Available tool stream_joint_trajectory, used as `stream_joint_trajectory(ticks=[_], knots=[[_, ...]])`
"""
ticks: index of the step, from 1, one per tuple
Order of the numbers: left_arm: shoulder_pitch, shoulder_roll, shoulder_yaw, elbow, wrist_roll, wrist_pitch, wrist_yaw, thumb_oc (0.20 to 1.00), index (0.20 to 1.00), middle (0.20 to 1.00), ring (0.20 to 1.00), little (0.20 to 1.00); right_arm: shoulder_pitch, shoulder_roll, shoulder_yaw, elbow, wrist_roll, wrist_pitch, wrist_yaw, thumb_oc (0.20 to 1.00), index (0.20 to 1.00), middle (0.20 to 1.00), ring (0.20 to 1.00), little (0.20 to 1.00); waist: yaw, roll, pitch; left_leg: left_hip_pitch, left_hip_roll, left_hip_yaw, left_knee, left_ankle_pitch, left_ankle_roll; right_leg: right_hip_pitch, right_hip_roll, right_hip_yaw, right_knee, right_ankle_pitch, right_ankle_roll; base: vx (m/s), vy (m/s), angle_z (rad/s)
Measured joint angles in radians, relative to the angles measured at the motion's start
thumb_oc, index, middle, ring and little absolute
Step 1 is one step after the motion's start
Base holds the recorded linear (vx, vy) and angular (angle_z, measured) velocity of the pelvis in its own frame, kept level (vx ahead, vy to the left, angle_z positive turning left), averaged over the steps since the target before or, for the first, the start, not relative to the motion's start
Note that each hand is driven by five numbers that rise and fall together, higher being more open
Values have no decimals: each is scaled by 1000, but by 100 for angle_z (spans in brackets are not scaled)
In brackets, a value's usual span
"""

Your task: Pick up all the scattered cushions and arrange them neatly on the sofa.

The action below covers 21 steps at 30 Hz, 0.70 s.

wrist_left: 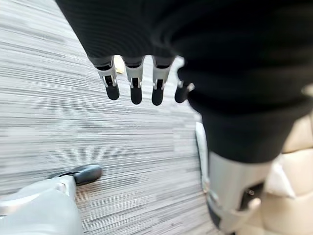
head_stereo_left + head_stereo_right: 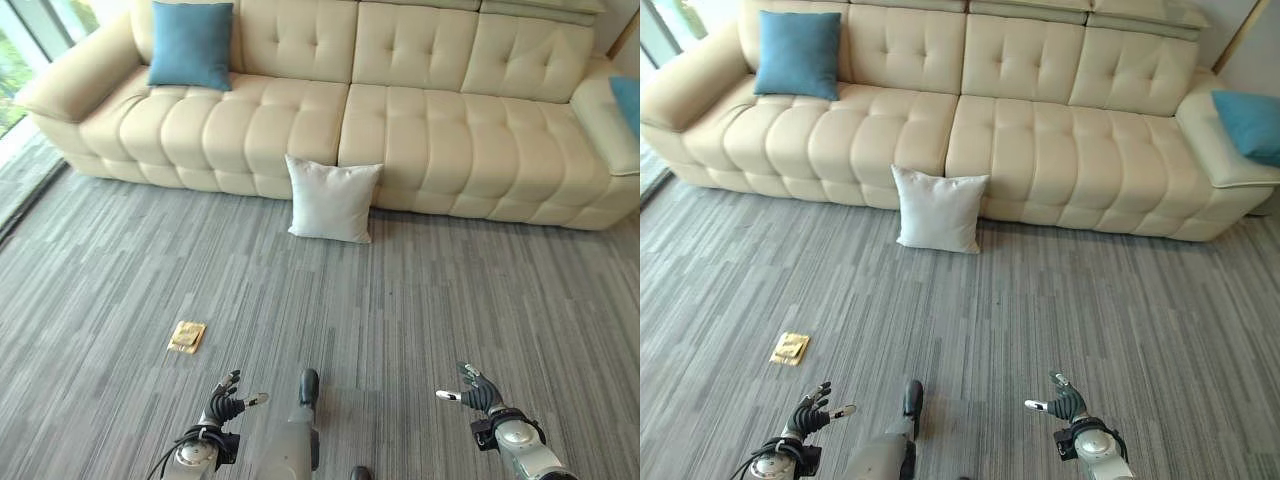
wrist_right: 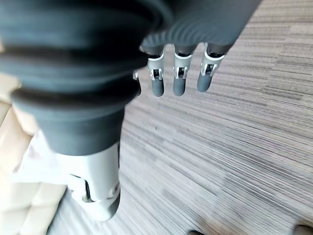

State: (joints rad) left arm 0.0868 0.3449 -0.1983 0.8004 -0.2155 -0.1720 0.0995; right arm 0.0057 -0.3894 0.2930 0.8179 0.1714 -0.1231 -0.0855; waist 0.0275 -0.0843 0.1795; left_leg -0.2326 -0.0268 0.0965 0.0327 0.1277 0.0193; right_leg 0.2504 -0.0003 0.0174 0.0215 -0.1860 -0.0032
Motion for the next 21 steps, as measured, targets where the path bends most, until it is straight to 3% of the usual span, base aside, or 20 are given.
stream_joint_trajectory(ticks=[1, 2, 3, 4, 5, 7, 8, 10, 11, 13, 14, 15, 16, 17, 18, 19, 20, 21], knots=[[1, -1, 4, -2, 0, 0, 1, 1000, 1000, 1000, 1000, 1000, 10, 4, 3, -2, -3, 0, 0, 1000, 1000, 1000, 1000, 1000, -5, -2, -11, 16, -4, 10, 14, -12, 29, -33, -6, 9, 97, -5, 9, 564, 365, -52], [-12, 15, -1, -9, 0, 2, 0, 1000, 1000, 1000, 1000, 1000, 20, 14, 12, -5, -5, 2, 5, 1000, 1000, 1000, 1000, 1000, -20, -10, -19, 35, -7, 33, 44, -65, 66, -121, -16, 10, 324, -11, 27, 384, 286, -49], [-11, 33, 1, -17, 0, 2, 1, 1000, 1000, 1000, 1000, 1000, 27, 27, 9, -33, -5, 4, 6, 1000, 1000, 1000, 1000, 1000, -19, -26, -31, 67, -32, 34, 51, -84, 68, -271, -58, -7, 633, -4, 97, 365, 279, -28], [-42, 45, -2, -31, 0, 2, 1, 1000, 1000, 1000, 1000, 1000, 37, 30, 11, -66, -6, 4, 8, 1000, 1000, 1000, 1000, 1000, -26, -43, -44, 106, -76, 2, 36, -85, 92, -364, -106, -17, 786, -4, 136, 364, 259, -9], [-76, 56, -3, -62, 0, 1, 3, 1000, 1000, 1000, 1000, 1000, 5, 36, 10, -82, -6, 5, 7, 1000, 1000, 1000, 1000, 1000, -21, -34, -39, 144, -111, -51, 43, -143, 149, -457, -124, -7, 890, 7, 156, 491, 287, 24], [-100, 58, -13, -57, 0, 2, 8, 1000, 1000, 1000, 1000, 1000, -24, 47, 10, -89, -6, 2, 7, 1000, 1000, 1000, 1000, 1000, -28, -13, -32, 203, -141, -76, 39, -162, 154, -540, -132, -13, 948, -3, 135, 440, 168, 35], [-113, 52, -22, -51, 0, 1, 9, 1000, 1000, 1000, 1000, 1000, -31, 43, 12, -98, -10, 1, 9, 1000, 1000, 1000, 1000, 1000, -32, 25, -23, 246, -132, -105, 9, -180, 143, -573, -110, -58, 863, -29, 107, 321, 64, 36], [-106, 50, -24, -40, 0, 1, 10, 1000, 1000, 1000, 1000, 1000, -49, 34, 14, -123, -17, -2, 10, 1000, 1000, 1000, 1000, 1000, -46, 59, -12, 309, -123, -105, -24, -177, 140, -635, -80, -166, 617, -16, 56, 292, 34, 43], [-95, 48, -26, -40, 0, 1, 11, 1000, 1000, 1000, 1000, 1000, -49, 32, 14, -119, -17, -2, 9, 1000, 1000, 1000, 1000, 1000, -53, 62, -10, 328, -129, -95, -26, -188, 122, -674, -69, -194, 528, 3, 38, 319, -6, 59], [-70, 31, -36, -3, 0, 6, 16, 1000, 1000, 1000, 1000, 1000, -37, 29, 14, -99, -17, 4, 9, 1000, 1000, 1000, 1000, 1000, -54, 67, -2, 421, -145, -91, -24, -226, 62, -742, -4, -277, 320, 81, -35, 418, -56, 44], [-60, 19, -36, 1, 0, 7, 17, 1000, 1000, 1000, 1000, 1000, -38, 26, 13, -87, -18, 4, 9, 1000, 1000, 1000, 1000, 1000, -63, 71, 1, 456, -150, -91, -16, -230, 55, -741, 23, -308, 256, 93, -55, 487, -115, 59], [-54, -13, -37, 11, 0, 6, 16, 1000, 1000, 1000, 1000, 1000, -38, 10, 9, -78, -31, 4, 8, 1000, 1000, 1000, 1000, 1000, -80, 69, 0, 499, -181, -86, 23, -232, 52, -711, 56, -324, 179, 110, -107, 642, -238, 82], [-19, -35, -35, 19, 0, 3, 11, 1000, 1000, 1000, 1000, 1000, 2, -15, 9, -77, -35, 0, 9, 1000, 1000, 1000, 1000, 1000, -81, 7, -22, 511, -268, -84, 179, -270, -22, -611, 27, -250, 122, 268, -286, 649, -282, 84], [-15, -42, -35, 25, 1, 2, 8, 1000, 1000, 1000, 1000, 1000, 7, -27, 5, -60, -35, 6, 8, 1000, 1000, 1000, 1000, 1000, -77, 39, -16, 511, -229, -83, 241, -358, -11, -584, 40, -241, 132, 351, -263, 459, -219, 46], [-15, -42, -35, 26, 1, 2, 8, 1000, 1000, 1000, 1000, 1000, 7, -27, 5, -59, -35, 6, 7, 1000, 1000, 1000, 1000, 1000, -77, 40, -16, 511, -227, -83, 241, -360, -10, -583, 41, -242, 132, 350, -261, 357, -286, 17], [-8, 29, -12, 19, 1, -3, 11, 1000, 1000, 1000, 1000, 1000, 8, 17, 12, -77, -37, 14, 12, 1000, 1000, 1000, 1000, 1000, -50, 5, -34, 389, -93, -80, 289, -458, -46, -485, 69, -223, 36, 339, -233, 245, -220, -7], [-4, 31, 2, 30, 1, 2, 9, 1000, 1000, 1000, 1000, 1000, 1, 14, 8, -89, -36, 2, 12, 1000, 1000, 1000, 1000, 1000, -47, 4, -31, 341, -52, -92, 306, -452, -58, -454, 72, -211, 15, 330, -227, 416, -425, -37], [2, 10, -1, 35, 1, 8, 8, 1000, 1000, 1000, 1000, 1000, 0, 1, 7, -104, -34, -5, 10, 1000, 1000, 1000, 1000, 1000, -46, 28, -37, 285, -14, -89, 421, -434, -100, -401, 86, -194, -3, 307, -188, 219, -247, -42]])
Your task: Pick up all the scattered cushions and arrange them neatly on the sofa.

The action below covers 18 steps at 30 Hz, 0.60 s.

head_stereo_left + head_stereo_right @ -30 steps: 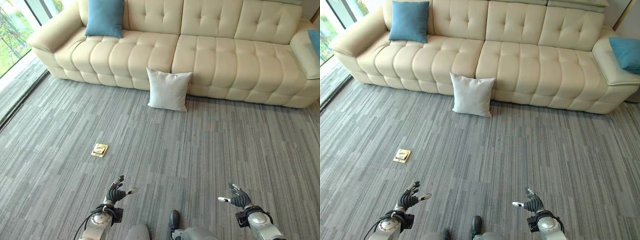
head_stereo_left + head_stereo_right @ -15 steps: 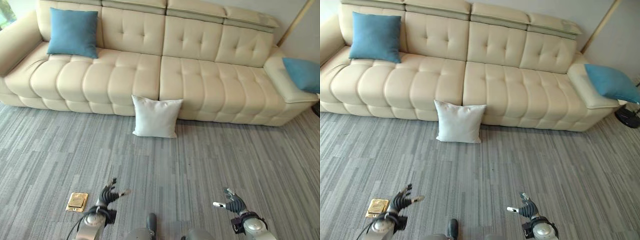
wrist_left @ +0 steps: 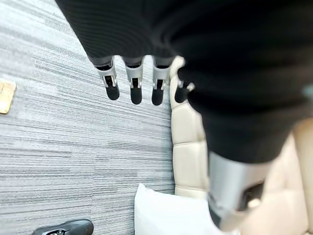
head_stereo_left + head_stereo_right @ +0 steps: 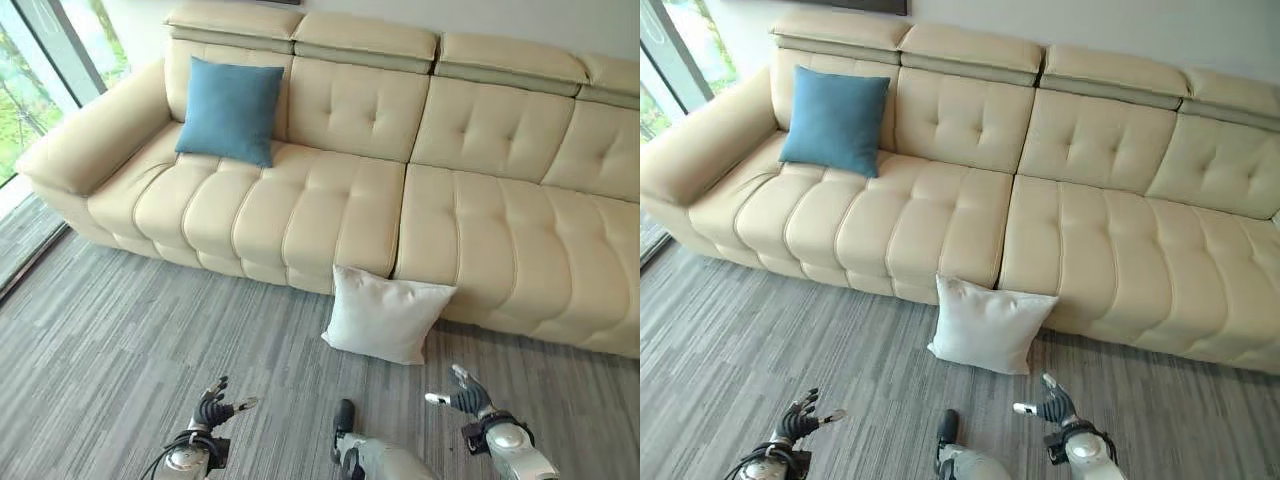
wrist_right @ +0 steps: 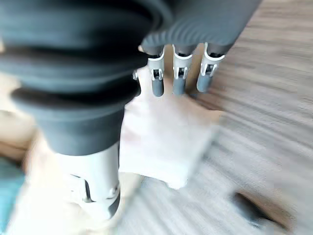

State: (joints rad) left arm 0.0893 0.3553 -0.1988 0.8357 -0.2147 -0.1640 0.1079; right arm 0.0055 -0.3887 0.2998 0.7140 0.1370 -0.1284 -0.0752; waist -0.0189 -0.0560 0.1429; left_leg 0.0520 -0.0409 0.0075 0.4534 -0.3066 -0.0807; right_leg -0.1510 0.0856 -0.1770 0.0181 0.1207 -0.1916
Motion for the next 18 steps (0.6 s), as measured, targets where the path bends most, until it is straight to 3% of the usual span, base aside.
stream_joint_trajectory(ticks=[1, 2, 3, 4, 5, 7, 10, 12, 13, 14, 15, 16, 18], knots=[[-7, -12, -4, 0, 0, 1, -1, 1000, 1000, 1000, 1000, 1000, 0, -9, 2, -9, 1, -1, 0, 1000, 1000, 1000, 1000, 1000, -12, 24, -3, -20, -2, 6, 63, 29, 5, 6, 18, -10, 28, -32, 10, 217, -245, -33], [-22, -20, -14, -7, 0, 0, -1, 1000, 1000, 1000, 1000, 1000, 2, -19, 2, -14, 1, 0, 0, 1000, 1000, 1000, 1000, 1000, -19, 36, 2, -77, 4, 10, 190, 51, -1, -12, 30, -24, 132, -104, 6, 133, -81, -14], [-35, -19, -32, -2, 0, -2, -1, 1000, 1000, 1000, 1000, 1000, 6, -19, 1, -6, 2, 1, -2, 1000, 1000, 1000, 1000, 1000, -12, 20, -2, -122, -5, 33, 286, 102, -17, 5, 20, -5, 133, -138, -10, 130, -39, -43], [-31, -22, -57, -15, 1, -1, -11, 1000, 1000, 1000, 1000, 1000, 5, -14, 6, 13, 2, 5, -4, 1000, 1000, 1000, 1000, 1000, -6, 2, -10, -159, -12, 30, 254, 47, 17, 42, 8, 47, 79, -124, -5, 174, -42, -56], [-54, -19, -70, -24, 1, -2, -11, 1000, 1000, 1000, 1000, 1000, -4, -14, 2, 19, 2, 5, -4, 1000, 1000, 1000, 1000, 1000, -3, -16, 6, -202, -22, 29, 168, 40, 22, 60, -6, 68, 46, -114, -2, 130, 4, -57], [-72, -21, -75, -28, 2, -2, -13, 1000, 1000, 1000, 1000, 1000, -20, -11, 2, 25, 2, 6, -6, 1000, 1000, 1000, 1000, 1000, -6, -28, 34, -253, -21, -2, -55, 58, 26, 115, -23, 82, -10, -90, 36, 110, 18, -30], [-65, -22, -73, -29, 2, -3, -15, 1000, 1000, 1000, 1000, 1000, -24, -12, 5, 46, 2, 4, -7, 1000, 1000, 1000, 1000, 1000, -5, -14, 58, -313, -13, 3, -282, 213, 36, 208, -18, 106, -79, -92, 70, 120, 88, -36], [-34, -25, -73, -10, 3, -2, -16, 1000, 1000, 1000, 1000, 1000, -31, -10, 5, 65, 2, 5, -10, 1000, 1000, 1000, 1000, 1000, -2, 19, 46, -296, 2, 0, -305, 283, 50, 240, 0, 161, -80, -113, 91, 158, 130, -84], [-22, -29, -72, 0, 3, -1, -16, 1000, 1000, 1000, 1000, 1000, -39, -11, 6, 65, 1, 6, -9, 1000, 1000, 1000, 1000, 1000, 1, 32, 44, -255, -1, -4, -338, 309, 62, 248, 1, 187, -63, -132, 110, 160, 127, -79], [-14, -31, -71, 4, 4, -1, -17, 1000, 1000, 1000, 1000, 1000, -39, -10, 7, 63, 1, 7, -7, 1000, 1000, 1000, 1000, 1000, -2, 41, 45, -211, 1, 6, -392, 374, 101, 252, 1, 193, -20, -158, 150, 132, 108, -80], [-3, -30, -66, 10, 4, 0, -17, 1000, 1000, 1000, 1000, 1000, -37, -3, 8, 63, 0, 10, -6, 1000, 1000, 1000, 1000, 1000, -3, 42, 45, -159, 0, 27, -446, 395, 126, 236, -8, 190, 54, -197, 197, 116, 88, -71], [-4, -25, -65, 10, 5, 0, -18, 1000, 1000, 1000, 1000, 1000, -36, 1, 9, 62, -1, 10, -4, 1000, 1000, 1000, 1000, 1000, -5, 43, 46, -114, 0, 42, -481, 399, 138, 200, -21, 174, 164, -247, 248, 105, 64, -58], [-14, -15, -62, 10, 9, -2, -18, 1000, 1000, 1000, 1000, 1000, -35, 3, 18, 56, -3, 10, -3, 1000, 1000, 1000, 1000, 1000, -4, 35, 39, -80, -19, 65, -494, 376, 153, 126, -77, 137, 311, -322, 271, 79, 34, -33]])
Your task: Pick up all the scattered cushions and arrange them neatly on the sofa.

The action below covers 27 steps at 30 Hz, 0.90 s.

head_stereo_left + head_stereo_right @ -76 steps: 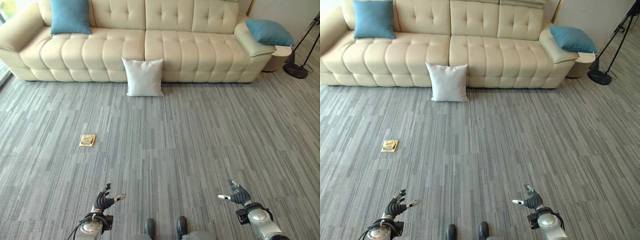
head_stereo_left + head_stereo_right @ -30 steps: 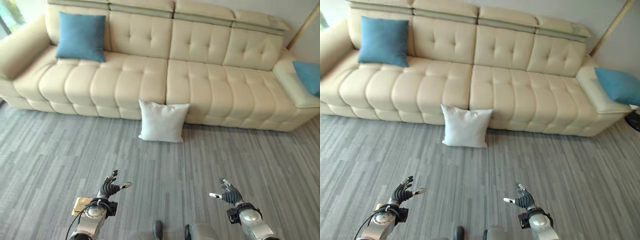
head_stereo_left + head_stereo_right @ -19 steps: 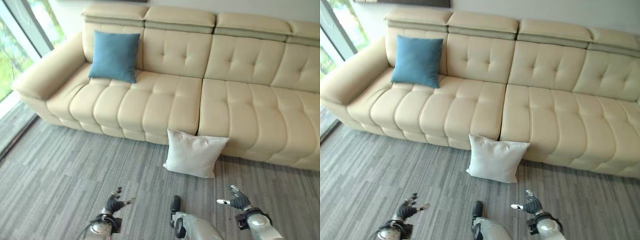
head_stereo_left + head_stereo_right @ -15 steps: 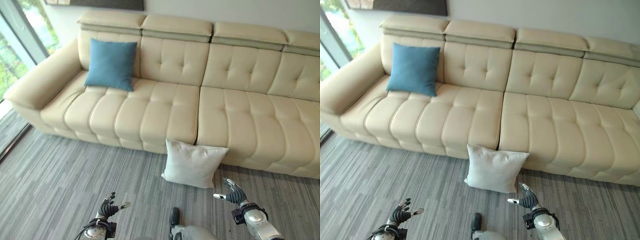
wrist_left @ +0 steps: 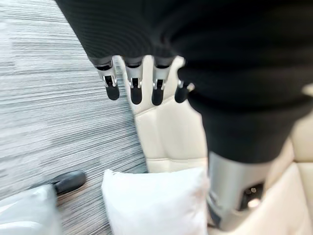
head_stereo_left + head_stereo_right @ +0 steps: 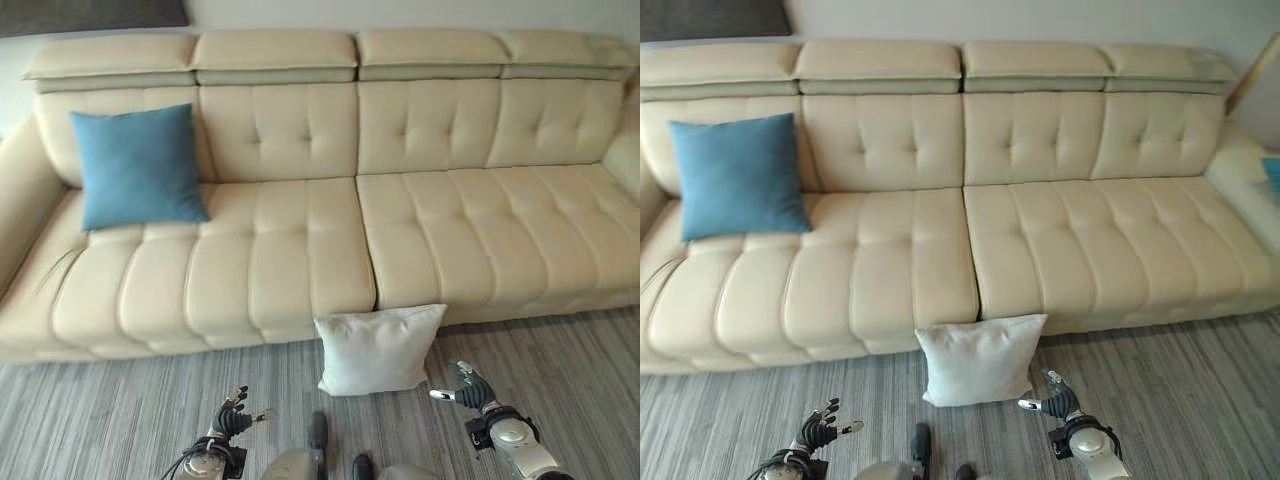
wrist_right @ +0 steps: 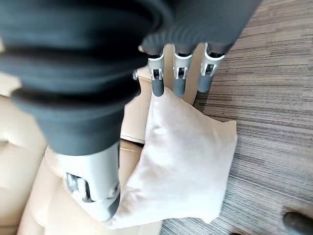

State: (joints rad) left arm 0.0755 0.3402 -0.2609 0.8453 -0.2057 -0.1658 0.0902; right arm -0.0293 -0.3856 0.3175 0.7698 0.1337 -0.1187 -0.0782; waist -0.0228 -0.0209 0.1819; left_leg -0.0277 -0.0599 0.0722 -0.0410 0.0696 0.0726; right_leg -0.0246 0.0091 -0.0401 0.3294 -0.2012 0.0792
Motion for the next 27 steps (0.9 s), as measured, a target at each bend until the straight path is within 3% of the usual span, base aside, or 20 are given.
stream_joint_trajectory(ticks=[3, 6, 9, 11, 14, 16, 17, 18, 20, 22, 27], knots=[[-43, 25, 0, 3, 29, -1, 1, 1000, 1000, 1000, 1000, 1000, 1, 7, 20, -33, -17, 0, 2, 1000, 1000, 1000, 1000, 1000, -1, -19, -5, 10, -31, 13, -1, -7, 3, -111, -97, -19, 138, -33, 31, 77, -38, 3], [-37, 38, 0, 6, 29, -1, 8, 1000, 1000, 1000, 1000, 1000, -12, 33, 24, -33, -17, -1, 4, 1000, 1000, 1000, 1000, 1000, 6, -23, -9, 37, -31, 19, 0, -26, -9, -125, -146, -48, 52, -27, 30, 83, -113, 2], [-35, 40, 0, 35, 29, 0, 10, 1000, 1000, 1000, 1000, 1000, -40, 37, 24, -31, -18, 0, 5, 1000, 1000, 1000, 1000, 1000, 9, -23, -10, 36, -28, 18, 2, -52, -10, -151, -194, -44, -15, 26, 50, 104, -147, -7], [-40, 38, 0, 68, 29, 3, 11, 1000, 1000, 1000, 1000, 1000, -47, 35, 24, -31, -24, 1, 5, 1000, 1000, 1000, 1000, 1000, 5, -23, -9, 45, -26, -3, 2, -53, -10, -152, -212, -21, -87, 96, 80, 112, -217, 12], [-35, 40, 0, 61, 29, 2, 12, 1000, 1000, 1000, 1000, 1000, -25, 37, 25, -31, -36, 10, 6, 1000, 1000, 1000, 1000, 1000, 0, -42, -20, 63, -33, -28, 3, -60, -22, -119, -206, 1, -162, 154, 81, 93, -232, 33], [-19, 39, 14, 61, 30, 1, 11, 1000, 1000, 1000, 1000, 1000, -19, 38, 26, -29, -36, 15, 9, 1000, 1000, 1000, 1000, 1000, 8, -62, -37, 67, -35, -37, 3, -67, -43, -93, -200, -20, -205, 181, 55, 73, -338, 24], [2, 32, 29, 62, 29, 1, 17, 1000, 1000, 1000, 1000, 1000, -20, 34, 25, -28, -36, 15, 10, 1000, 1000, 1000, 1000, 1000, 6, -66, -52, 63, -12, -59, 6, -74, -67, -61, -170, -27, -263, 245, 42, 45, -284, 29], [4, 27, 28, 63, 29, 1, 17, 1000, 1000, 1000, 1000, 1000, -16, 30, 23, -28, -35, 14, 10, 1000, 1000, 1000, 1000, 1000, 6, -60, -51, 60, 7, -70, 19, -81, -82, -44, -153, -38, -285, 264, 26, 45, -299, 31], [9, 9, 28, 65, 29, 1, 19, 1000, 1000, 1000, 1000, 1000, 4, 20, 23, -31, -35, 14, 14, 1000, 1000, 1000, 1000, 1000, 8, -39, -64, 30, 46, -98, 43, -88, -114, -13, -113, -78, -337, 275, -4, 19, -259, 35], [12, 5, 26, 61, 29, 3, 18, 1000, 1000, 1000, 1000, 1000, 6, 6, 25, -31, -35, 13, 16, 1000, 1000, 1000, 1000, 1000, 9, -30, -60, 20, 77, -119, 67, -77, -126, 12, -76, -102, -376, 296, -20, 5, -212, 34], [-18, 2, 27, 59, 29, 2, 18, 1000, 1000, 1000, 1000, 1000, -1, -48, 23, -31, -35, 10, 10, 1000, 1000, 1000, 1000, 1000, 8, -29, -32, -40, 120, -114, 193, -62, -148, 52, -31, -161, -410, 290, -88, 5, -91, 29]])
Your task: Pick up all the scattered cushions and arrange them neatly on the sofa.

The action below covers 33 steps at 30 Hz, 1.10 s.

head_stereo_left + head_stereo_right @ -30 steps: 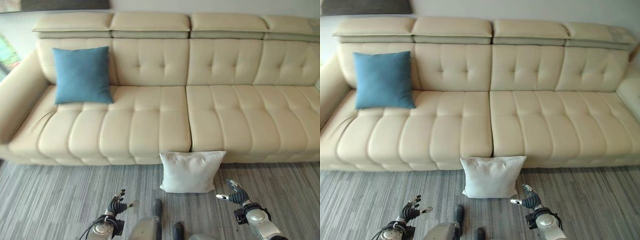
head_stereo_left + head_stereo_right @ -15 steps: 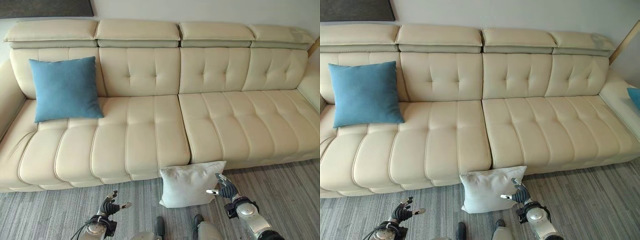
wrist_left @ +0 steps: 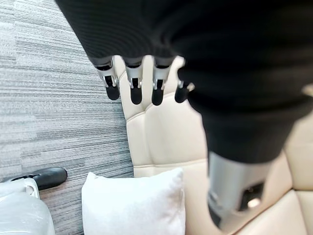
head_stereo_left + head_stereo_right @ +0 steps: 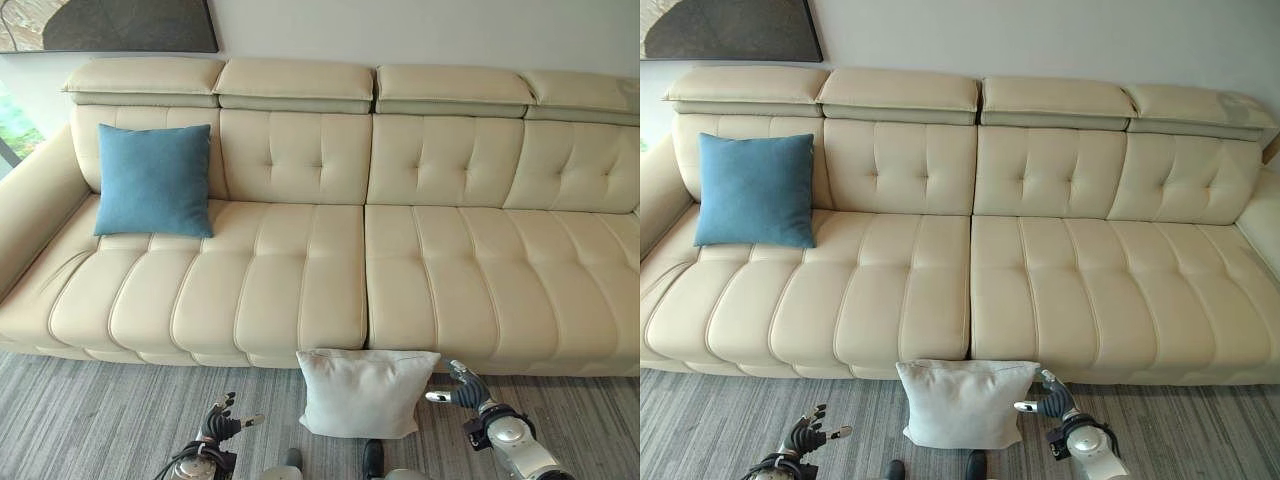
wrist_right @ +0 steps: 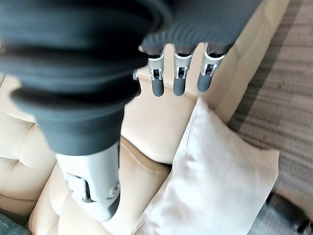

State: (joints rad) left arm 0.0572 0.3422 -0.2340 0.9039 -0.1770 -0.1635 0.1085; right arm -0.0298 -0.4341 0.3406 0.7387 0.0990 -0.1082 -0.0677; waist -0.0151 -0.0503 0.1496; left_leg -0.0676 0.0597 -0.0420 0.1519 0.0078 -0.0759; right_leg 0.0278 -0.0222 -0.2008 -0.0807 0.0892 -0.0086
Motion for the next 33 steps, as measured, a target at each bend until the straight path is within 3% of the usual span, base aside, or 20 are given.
stream_joint_trajectory(ticks=[2, 8, 12, 14, 16, 19, 23, 29, 33], knots=[[-21, 0, -1, -1, 0, 0, 0, 1000, 1000, 1000, 1000, 1000, 1, -17, 0, 0, 0, 1, -10, 1000, 1000, 1000, 1000, 1000, -5, -4, 24, -37, 2, 23, 42, -2, -5, -3, 8, -23, 0, -19, -28, 37, -4, 25], [-59, 24, 2, -56, -1, -1, 8, 1000, 1000, 1000, 1000, 1000, -8, -20, 1, 1, -1, 2, -12, 1000, 1000, 1000, 1000, 1000, -7, -4, 57, -36, -32, 24, -52, -12, 20, -62, 26, -15, 30, -23, -32, 35, 55, -1], [-157, 70, -2, -55, -19, -4, 20, 1000, 1000, 1000, 1000, 1000, -151, -2, 5, 101, 1, 1, -30, 1000, 1000, 1000, 1000, 1000, -3, -29, 122, -133, -53, 62, -28, -8, 61, -261, -6, 42, 211, -47, -7, -182, 89, -31], [-245, 86, -2, -51, -53, -11, 39, 1000, 1000, 1000, 1000, 1000, -257, -4, 3, 160, 5, 1, -54, 1000, 1000, 1000, 1000, 1000, -4, -31, 162, -240, -67, 92, 32, -7, 90, -385, -26, 75, 298, -49, 4, -155, 41, -31], [-365, 98, 0, -11, -92, -24, 63, 1000, 1000, 1000, 1000, 1000, -385, -14, 0, 205, 41, 0, -76, 1000, 1000, 1000, 1000, 1000, -5, -11, 236, -339, -76, 112, 100, -26, 106, -483, -42, 98, 360, -52, 12, -124, 0, -17], [-498, 112, -1, 35, -156, -55, 99, 1000, 1000, 1000, 1000, 1000, -547, -19, 1, 246, 103, -5, -110, 1000, 1000, 1000, 1000, 1000, -7, 13, 312, -462, -80, 123, 181, -36, 113, -605, -43, 134, 429, -62, 6, -145, -32, -3], [-623, 150, -5, 71, -200, -70, 142, 1000, 1000, 1000, 1000, 1000, -772, -37, 8, 275, 175, -39, -176, 1000, 1000, 1000, 1000, 1000, -9, 12, 392, -689, -62, 132, 359, -82, 110, -830, -38, 146, 589, -100, -11, -86, -49, -4], [-771, 166, -118, 117, -201, -69, 196, 1000, 1000, 1000, 1000, 1000, -987, -48, 84, 278, 210, -47, -254, 1000, 1000, 1000, 1000, 1000, -30, 9, 395, -1032, -30, 129, 674, -172, 120, -1173, -33, 147, 884, -165, -43, -53, -65, -3], [-968, 129, -232, 126, -198, -64, 233, 1000, 1000, 1000, 1000, 1000, -1101, 8, 89, 326, 258, -56, -314, 1000, 1000, 1000, 1000, 1000, -33, 9, 395, -1181, -25, 117, 788, -201, 122, -1320, -34, 144, 999, -196, -46, -3, -32, 0]])
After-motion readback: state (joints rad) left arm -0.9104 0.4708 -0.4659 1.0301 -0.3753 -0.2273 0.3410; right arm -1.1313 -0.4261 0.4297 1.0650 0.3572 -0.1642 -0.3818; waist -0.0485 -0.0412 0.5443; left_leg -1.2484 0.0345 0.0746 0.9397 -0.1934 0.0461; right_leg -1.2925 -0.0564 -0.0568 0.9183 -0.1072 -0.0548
